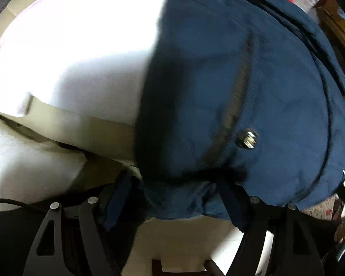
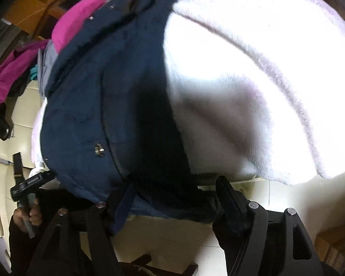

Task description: Fold large clothes

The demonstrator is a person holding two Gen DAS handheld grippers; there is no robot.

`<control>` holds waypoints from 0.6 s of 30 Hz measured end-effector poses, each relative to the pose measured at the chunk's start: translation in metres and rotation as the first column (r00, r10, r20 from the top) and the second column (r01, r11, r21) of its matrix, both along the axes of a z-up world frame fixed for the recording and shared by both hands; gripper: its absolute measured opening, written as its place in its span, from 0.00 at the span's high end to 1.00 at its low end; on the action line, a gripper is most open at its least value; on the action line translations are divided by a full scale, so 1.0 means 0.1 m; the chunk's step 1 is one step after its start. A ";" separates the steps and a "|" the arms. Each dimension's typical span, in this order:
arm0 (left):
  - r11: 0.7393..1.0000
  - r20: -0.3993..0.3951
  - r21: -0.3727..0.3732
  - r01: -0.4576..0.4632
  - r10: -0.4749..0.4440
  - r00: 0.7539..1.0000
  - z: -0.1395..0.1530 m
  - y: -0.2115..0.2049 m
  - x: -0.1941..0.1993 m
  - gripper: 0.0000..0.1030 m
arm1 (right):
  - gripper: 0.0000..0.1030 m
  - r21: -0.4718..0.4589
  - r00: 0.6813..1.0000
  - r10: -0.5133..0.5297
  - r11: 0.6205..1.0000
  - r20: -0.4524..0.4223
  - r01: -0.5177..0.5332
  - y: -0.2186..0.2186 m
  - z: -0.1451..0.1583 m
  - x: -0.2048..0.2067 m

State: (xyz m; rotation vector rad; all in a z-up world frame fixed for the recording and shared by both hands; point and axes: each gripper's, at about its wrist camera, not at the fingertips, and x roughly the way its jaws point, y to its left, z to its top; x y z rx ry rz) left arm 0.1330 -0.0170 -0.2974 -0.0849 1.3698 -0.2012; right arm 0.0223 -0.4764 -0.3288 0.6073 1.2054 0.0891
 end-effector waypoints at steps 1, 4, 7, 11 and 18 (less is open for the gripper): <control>1.000 0.003 -0.004 0.025 -0.025 1.000 -0.02 -0.06 -0.04 0.25 | 0.29 0.006 1.000 0.003 1.000 0.003 -0.003 0.01 -0.01 0.01; 0.996 -0.018 -0.038 0.077 -0.078 0.997 -0.08 -0.18 -0.10 0.25 | 0.48 0.063 0.999 0.046 0.997 0.001 -0.046 0.07 -0.06 0.00; 0.994 -0.021 -0.038 0.102 -0.103 0.994 -0.11 -0.31 -0.16 0.25 | 0.60 0.023 0.988 0.147 0.989 0.048 -0.149 0.27 0.03 -0.03; 0.993 -0.008 -0.071 0.094 -0.095 0.995 -0.10 -0.31 -0.15 0.39 | 0.60 -0.008 0.987 0.158 0.987 0.040 -0.158 0.33 0.01 -0.02; 0.991 0.004 -0.097 0.088 -0.088 0.996 -0.11 -0.12 -0.11 0.66 | 0.35 -0.018 0.987 0.163 0.987 -0.007 -0.163 0.44 -0.09 0.06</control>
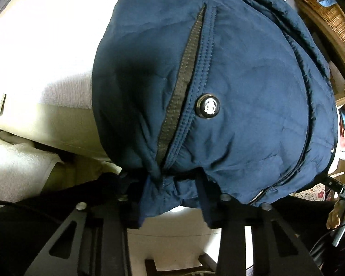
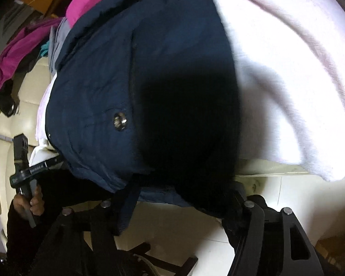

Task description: Fold large clothes

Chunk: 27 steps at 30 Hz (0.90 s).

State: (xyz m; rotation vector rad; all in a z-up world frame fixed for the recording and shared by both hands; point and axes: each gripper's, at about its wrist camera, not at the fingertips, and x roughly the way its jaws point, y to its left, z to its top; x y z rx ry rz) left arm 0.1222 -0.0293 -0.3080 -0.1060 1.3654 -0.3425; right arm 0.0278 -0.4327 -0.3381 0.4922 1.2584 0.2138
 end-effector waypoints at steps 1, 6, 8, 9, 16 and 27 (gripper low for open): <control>1.000 0.000 -0.008 0.000 0.000 1.000 0.01 0.01 -0.01 0.70 | 0.46 -0.014 1.000 0.016 1.000 0.015 -0.016 0.04 0.02 -0.01; 0.991 -0.002 -0.132 0.033 -0.034 0.999 0.27 0.24 0.01 0.91 | 0.85 0.011 0.995 0.038 0.999 0.096 -0.039 0.12 0.33 -0.16; 0.969 0.002 -0.237 0.064 -0.065 0.998 0.39 0.23 -0.04 0.99 | 0.86 0.074 0.984 0.038 0.996 0.175 -0.052 0.08 0.54 -0.24; 0.962 0.021 -0.262 0.083 -0.081 0.997 0.47 0.20 -0.06 0.99 | 0.88 0.119 0.975 0.040 0.991 0.220 -0.067 0.07 0.67 -0.26; 0.994 0.054 -0.103 -0.028 0.034 0.998 0.62 0.46 0.11 0.96 | 0.88 0.119 0.950 0.073 0.986 0.305 -0.114 0.14 1.01 -0.11; 0.982 -0.033 0.171 -0.075 0.081 0.996 0.13 0.40 0.15 0.21 | 0.85 0.169 0.987 -0.014 0.986 0.162 -0.014 -0.07 0.53 -0.28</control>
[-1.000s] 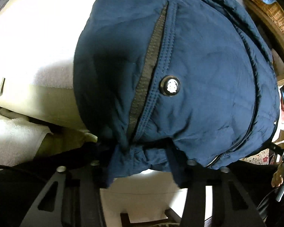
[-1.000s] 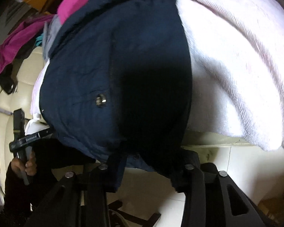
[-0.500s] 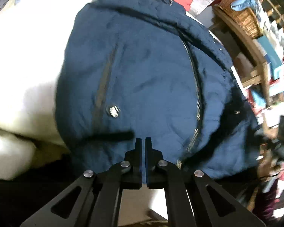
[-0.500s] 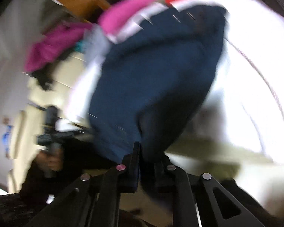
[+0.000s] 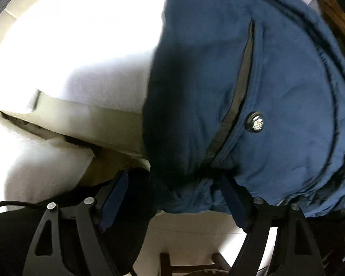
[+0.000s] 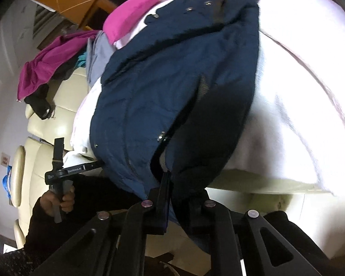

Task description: Fold large clothes

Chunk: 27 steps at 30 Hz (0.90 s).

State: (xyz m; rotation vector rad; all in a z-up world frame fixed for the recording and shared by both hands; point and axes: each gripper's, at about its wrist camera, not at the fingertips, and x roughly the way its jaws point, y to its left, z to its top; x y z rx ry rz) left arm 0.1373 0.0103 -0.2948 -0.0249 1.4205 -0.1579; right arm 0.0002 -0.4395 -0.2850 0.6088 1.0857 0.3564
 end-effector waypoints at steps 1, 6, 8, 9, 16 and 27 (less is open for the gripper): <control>1.000 -0.009 0.007 0.011 -0.011 1.000 -0.05 -0.03 0.01 0.21 | 0.84 -0.003 1.000 -0.001 1.000 -0.006 0.001 -0.02 -0.01 -0.01; 0.996 -0.023 0.019 0.090 -0.090 0.996 -0.20 -0.19 -0.03 0.21 | 0.76 -0.070 0.991 -0.061 0.996 -0.117 0.053 -0.04 -0.23 0.05; 0.995 -0.012 0.018 0.098 -0.097 0.995 -0.23 -0.24 -0.05 0.21 | 0.70 -0.082 0.984 -0.093 0.993 -0.154 0.081 -0.08 -0.31 0.06; 0.994 -0.007 0.016 0.111 -0.110 0.994 -0.23 -0.26 -0.06 0.21 | 0.64 -0.097 0.980 -0.107 0.991 -0.165 0.092 -0.11 -0.33 0.05; 0.983 0.033 -0.119 0.137 -0.134 0.990 -0.16 -0.38 -0.13 0.33 | 0.35 -0.122 0.959 -0.136 0.987 -0.250 0.108 -0.18 -0.62 0.13; 0.905 0.088 -0.395 0.161 -0.138 0.987 0.34 -0.14 -0.29 0.81 | 0.79 0.083 0.998 0.056 0.995 0.025 -0.058 0.05 0.03 -0.04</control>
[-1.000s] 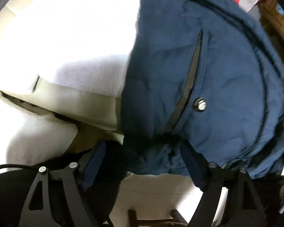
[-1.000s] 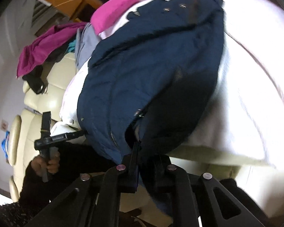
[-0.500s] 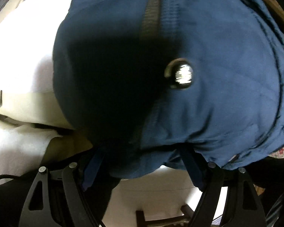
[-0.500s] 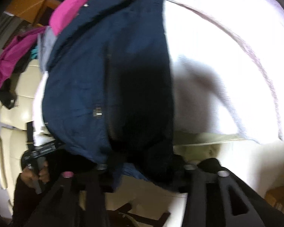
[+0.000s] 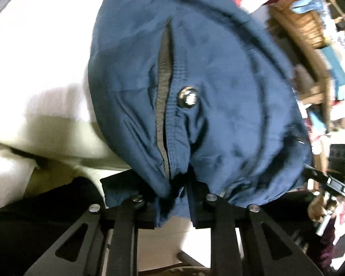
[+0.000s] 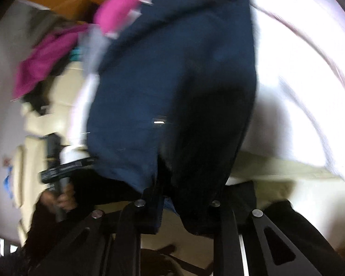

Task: Fold large clothes
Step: 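Carry the lifted jacket with both tools and lower it onto the bed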

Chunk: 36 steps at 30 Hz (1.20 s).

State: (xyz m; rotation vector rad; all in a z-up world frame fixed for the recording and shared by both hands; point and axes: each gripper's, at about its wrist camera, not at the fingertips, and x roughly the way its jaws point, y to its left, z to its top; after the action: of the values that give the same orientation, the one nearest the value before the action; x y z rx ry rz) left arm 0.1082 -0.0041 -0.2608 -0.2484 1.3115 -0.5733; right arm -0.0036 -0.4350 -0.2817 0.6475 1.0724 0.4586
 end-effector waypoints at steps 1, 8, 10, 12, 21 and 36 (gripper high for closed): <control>1.000 0.004 -0.018 0.002 -0.002 1.000 0.04 0.01 -0.01 0.82 | 0.79 0.013 1.000 0.009 1.000 0.012 -0.009 0.01 0.03 0.02; 1.000 -0.040 -0.027 0.002 -0.003 0.999 0.04 -0.02 0.05 0.79 | 0.71 0.032 0.990 0.021 0.999 -0.137 -0.017 0.19 -0.34 0.30; 1.000 -0.054 -0.022 0.002 -0.003 0.999 0.05 -0.03 0.08 0.79 | 0.71 0.006 0.993 0.027 1.000 -0.115 -0.026 0.23 -0.32 0.30; 0.999 -0.050 -0.044 0.003 -0.005 0.999 0.07 -0.05 0.07 0.82 | 0.81 -0.012 0.996 0.028 0.999 -0.082 -0.029 0.24 -0.20 0.27; 0.982 0.179 -0.174 0.072 -0.041 0.983 1.13 -0.09 0.46 0.84 | 0.88 0.034 0.970 -0.022 0.999 0.240 0.015 0.15 0.81 0.41; 0.899 0.144 -0.354 -0.256 0.323 0.935 0.99 -0.25 2.64 0.88 | 0.88 0.400 0.855 -0.492 0.826 0.165 0.398 -0.95 0.54 2.33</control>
State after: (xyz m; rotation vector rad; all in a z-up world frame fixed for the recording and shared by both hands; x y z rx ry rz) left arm 0.3720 -0.0289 -0.1617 -0.6392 0.9547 -0.5438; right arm 0.2294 -0.5303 -0.2278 1.0993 0.5541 0.3101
